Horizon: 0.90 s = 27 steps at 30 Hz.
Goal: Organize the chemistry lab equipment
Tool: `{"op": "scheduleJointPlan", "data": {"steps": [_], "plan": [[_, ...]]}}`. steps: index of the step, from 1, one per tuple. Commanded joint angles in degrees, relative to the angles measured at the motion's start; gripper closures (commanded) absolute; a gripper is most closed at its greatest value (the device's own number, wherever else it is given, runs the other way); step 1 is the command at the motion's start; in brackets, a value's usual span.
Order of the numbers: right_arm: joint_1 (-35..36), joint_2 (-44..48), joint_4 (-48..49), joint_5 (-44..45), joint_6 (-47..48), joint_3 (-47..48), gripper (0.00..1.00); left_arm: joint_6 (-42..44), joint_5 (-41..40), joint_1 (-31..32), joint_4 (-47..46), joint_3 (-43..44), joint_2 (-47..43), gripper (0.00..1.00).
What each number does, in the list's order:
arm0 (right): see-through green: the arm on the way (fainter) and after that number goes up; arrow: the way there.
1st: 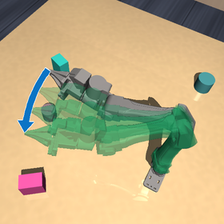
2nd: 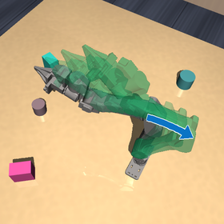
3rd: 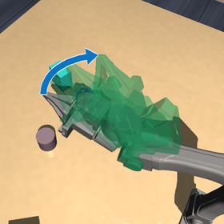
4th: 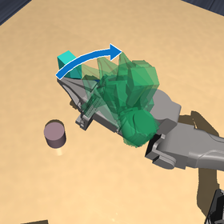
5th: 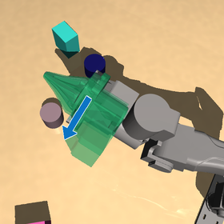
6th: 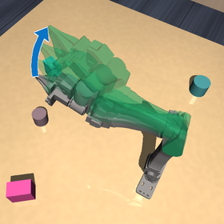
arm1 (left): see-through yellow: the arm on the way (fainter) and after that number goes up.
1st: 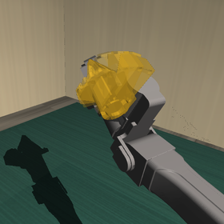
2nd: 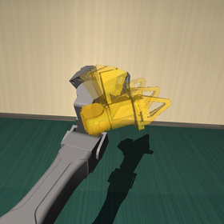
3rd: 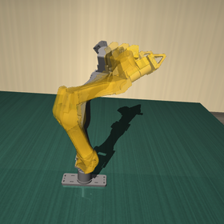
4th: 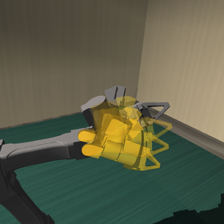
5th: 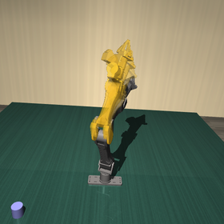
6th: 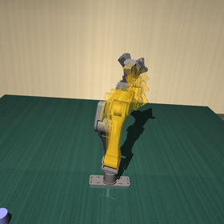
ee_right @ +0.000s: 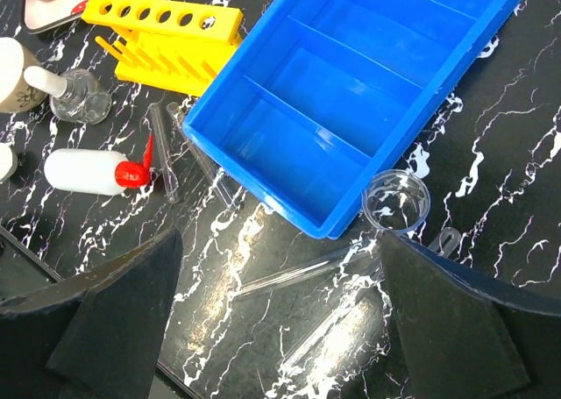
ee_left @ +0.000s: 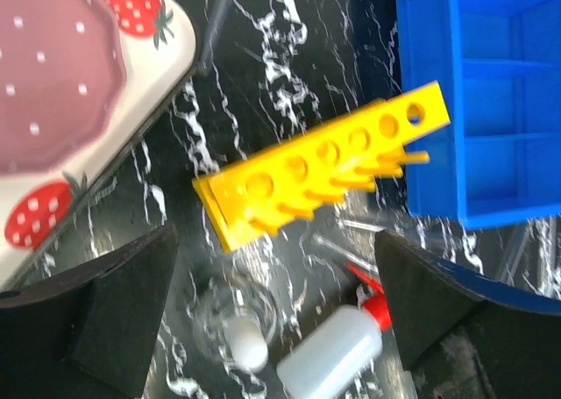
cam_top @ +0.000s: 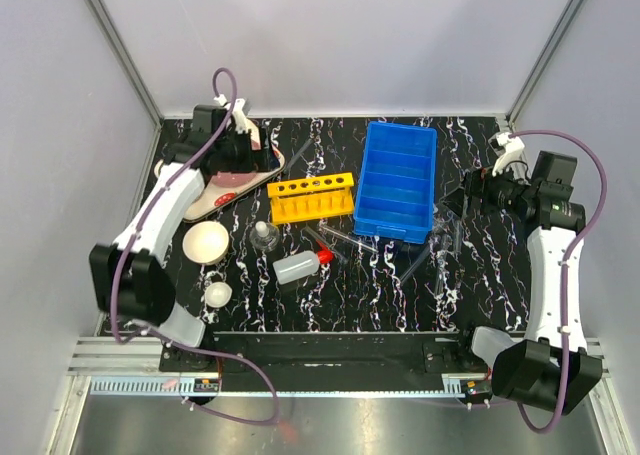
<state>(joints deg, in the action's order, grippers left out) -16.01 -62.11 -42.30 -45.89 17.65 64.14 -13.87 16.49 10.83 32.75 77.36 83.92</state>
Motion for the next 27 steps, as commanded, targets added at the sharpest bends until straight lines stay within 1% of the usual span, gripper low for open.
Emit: {"op": "scheduleJointPlan", "data": {"steps": [1,3,4,5,6,7,8,9,10,12,13,15,19,27], "plan": [[0.2,-0.2,0.0,-2.9,1.9,0.4,0.0,5.7,-0.8,0.2,-0.9,12.7,13.1,0.06],[0.2,-0.6,0.2,-2.4,2.4,0.1,0.0,6.7,0.7,0.2,0.1,17.4,17.8,0.1],[0.2,-0.8,0.1,-2.1,2.4,-0.2,0.0,6.9,1.0,0.3,0.4,21.8,22.0,0.11],[0.2,-1.3,0.0,-1.9,2.5,-0.2,0.0,7.2,2.1,0.6,0.6,24.0,24.0,0.14],[0.2,-1.5,0.1,-1.7,2.6,-0.2,0.0,7.7,2.8,0.8,0.8,27.9,26.0,0.16],[0.1,-1.8,0.0,-1.7,2.6,-0.2,0.0,7.8,3.5,0.9,1.0,29.8,29.5,0.19],[0.2,-2.4,0.0,-1.7,2.5,-0.2,0.0,8.1,4.8,1.3,1.0,31.6,31.3,0.23],[0.2,-2.8,0.1,-1.9,2.3,-0.1,0.0,8.6,5.9,1.5,1.0,35.2,33.0,0.26],[0.2,-3.4,0.1,-2.1,2.0,0.0,0.0,8.7,6.8,1.6,1.0,37.1,36.6,0.28],[0.2,-4.8,0.1,-2.5,1.2,0.3,0.0,9.0,8.3,2.4,1.2,42.3,40.3,0.32],[0.2,-5.2,0.1,-2.5,0.6,0.5,0.0,9.1,8.2,2.7,1.3,43.9,43.6,0.32],[0.2,-6.0,0.2,-2.6,0.3,0.5,0.0,9.2,7.6,3.4,1.5,47.8,46.6,0.33],[0.2,-6.5,0.1,-1.8,0.2,0.4,0.0,8.7,5.6,3.8,1.0,52.1,52.8,0.34],[0.2,-7.9,-0.2,-2.2,-0.3,0.5,0.0,6.1,-0.4,4.2,0.6,55.6,58.5,0.38]]}}
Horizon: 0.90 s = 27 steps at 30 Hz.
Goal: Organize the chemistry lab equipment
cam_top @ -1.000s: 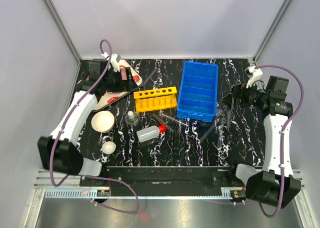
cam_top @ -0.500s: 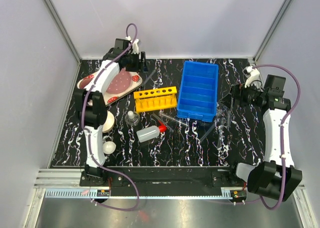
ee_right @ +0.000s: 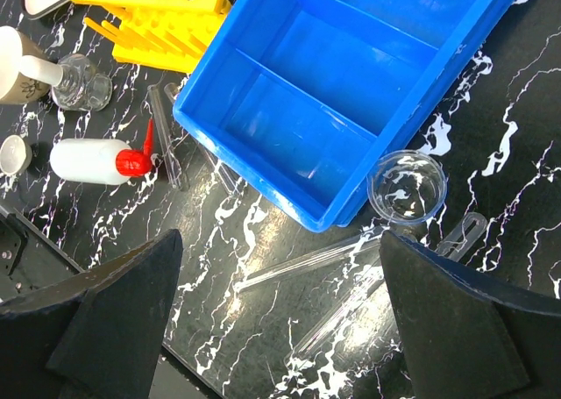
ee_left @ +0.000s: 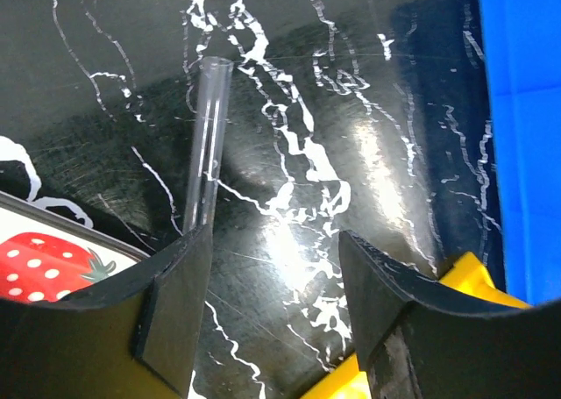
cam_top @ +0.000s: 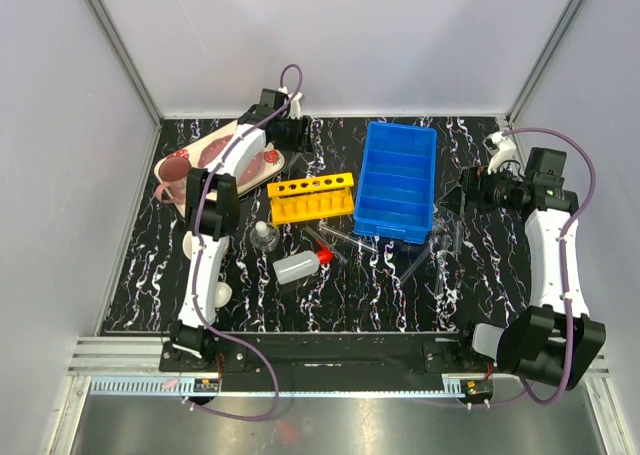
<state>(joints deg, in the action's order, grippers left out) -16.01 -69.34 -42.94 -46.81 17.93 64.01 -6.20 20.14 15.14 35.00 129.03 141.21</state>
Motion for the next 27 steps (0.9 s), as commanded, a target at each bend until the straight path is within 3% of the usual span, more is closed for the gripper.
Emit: {"op": "scheduleJointPlan", "data": {"steps": [1,14,27], "plan": [[0.1,-0.8,0.4,-1.2,-0.7,0.7,0.0,-2.0,-5.5,0.0,-1.6,4.0,2.0,0.38],[0.1,-0.4,-0.1,0.3,-1.0,1.1,0.0,-3.5,-9.8,0.4,3.2,8.5,7.3,0.4],[0.0,0.7,-1.1,0.6,-1.4,2.4,0.0,2.6,-19.8,5.5,9.3,8.3,8.1,0.54]]}}
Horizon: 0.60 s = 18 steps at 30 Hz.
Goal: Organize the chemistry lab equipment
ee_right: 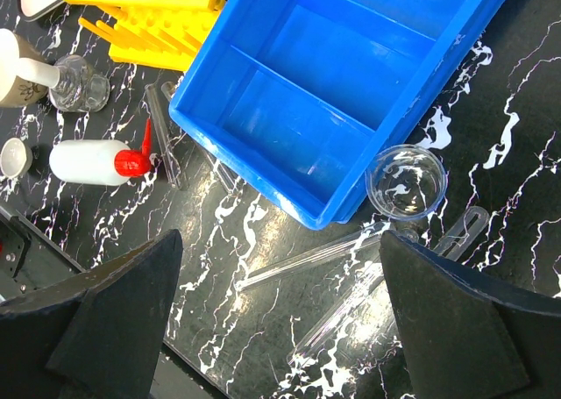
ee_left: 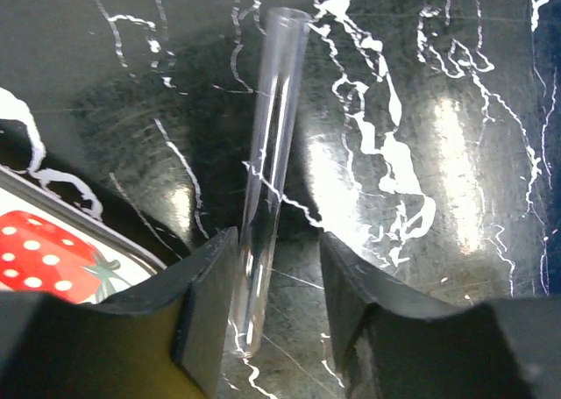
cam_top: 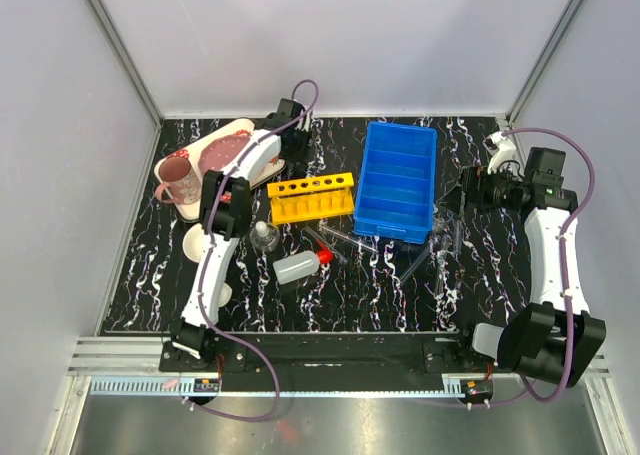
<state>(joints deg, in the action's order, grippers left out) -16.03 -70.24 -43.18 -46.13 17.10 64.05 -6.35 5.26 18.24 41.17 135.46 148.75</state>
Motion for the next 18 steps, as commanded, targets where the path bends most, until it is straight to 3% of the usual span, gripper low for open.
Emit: {"op": "scheduleJointPlan", "data": {"steps": [1,14,18], "plan": [[0.1,1.9,-0.9,-0.1,-0.5,2.4,0.0,3.0,-6.5,2.8,3.3,1.8,0.6,0.56],[0.1,3.6,-1.6,-1.2,-0.6,2.2,0.0,0.4,-5.6,4.0,0.6,-0.5,-4.3,0.83],[0.1,3.6,-4.5,-2.8,1.9,2.7,0.0,-2.9,-0.5,1.9,-2.7,-2.0,-8.5,0.87]]}}
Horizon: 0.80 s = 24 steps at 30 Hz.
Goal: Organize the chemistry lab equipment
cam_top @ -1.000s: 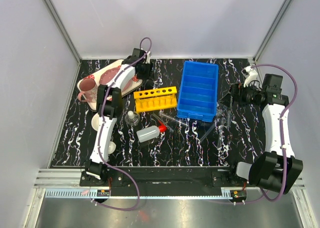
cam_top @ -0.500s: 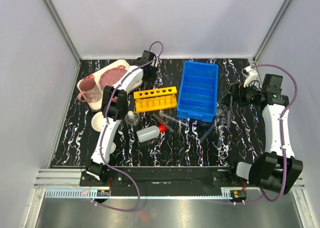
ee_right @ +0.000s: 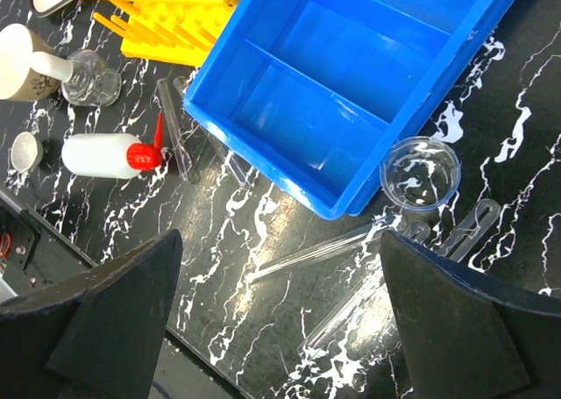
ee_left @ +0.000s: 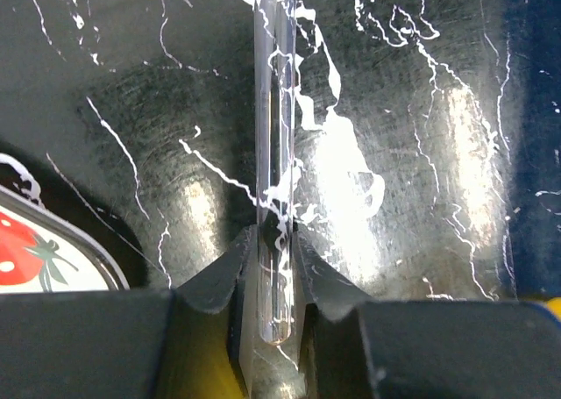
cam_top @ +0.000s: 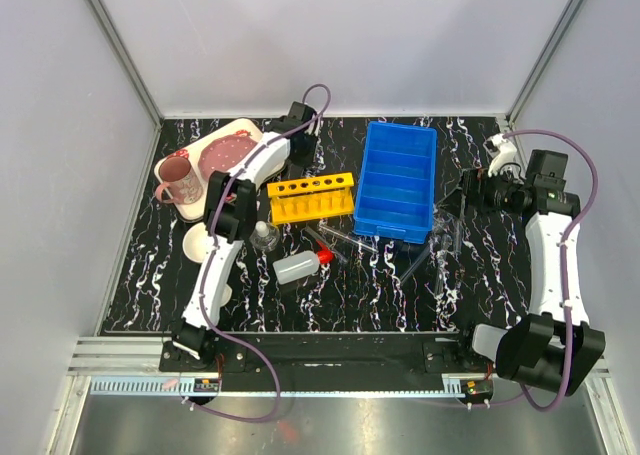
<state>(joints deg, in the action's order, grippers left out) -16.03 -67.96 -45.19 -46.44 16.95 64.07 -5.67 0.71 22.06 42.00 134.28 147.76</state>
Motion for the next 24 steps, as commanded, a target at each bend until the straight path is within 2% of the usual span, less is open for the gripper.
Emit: {"op": "scheduleJointPlan", "data": {"steps": [1,11,13,14,15,17,18,21,24], "plan": [[0.1,1.3,-3.0,-2.8,2.6,2.9,0.0,-4.6,4.6,-2.3,-4.7,-1.6,-8.4,0.88],[0.5,-1.6,-8.4,-9.5,9.6,7.5,0.0,-6.1,12.0,-3.6,-10.9,-10.1,-22.2,0.89],[1.8,-2.4,-12.2,-11.0,16.6,9.0,0.0,-6.6,16.4,-3.7,-10.9,-11.9,-24.0,0.89],[2.7,-2.7,-14.5,-11.7,20.4,11.3,0.0,-7.0,18.5,-3.8,-10.9,-12.6,-25.8,0.89],[3.7,-3.7,-20.3,-11.4,30.1,12.7,0.0,-7.4,22.9,-3.7,-10.6,-13.2,-26.7,0.89],[7.3,-4.6,-27.8,-10.0,42.9,17.0,0.0,-9.3,27.7,-3.7,-10.4,-16.3,-29.6,0.89],[8.3,-5.3,-34.7,-9.4,56.2,18.3,0.0,-10.2,32.6,-3.6,-10.4,-17.5,-30.6,0.89],[10.0,-6.2,-41.5,-7.8,74.1,22.0,0.0,-14.5,42.7,-2.6,-11.8,-23.6,-34.7,0.89],[12.8,-7.7,-44.0,-6.0,83.5,25.1,0.0,-18.2,49.9,0.0,-15.4,-31.4,-39.4,0.89]]}}
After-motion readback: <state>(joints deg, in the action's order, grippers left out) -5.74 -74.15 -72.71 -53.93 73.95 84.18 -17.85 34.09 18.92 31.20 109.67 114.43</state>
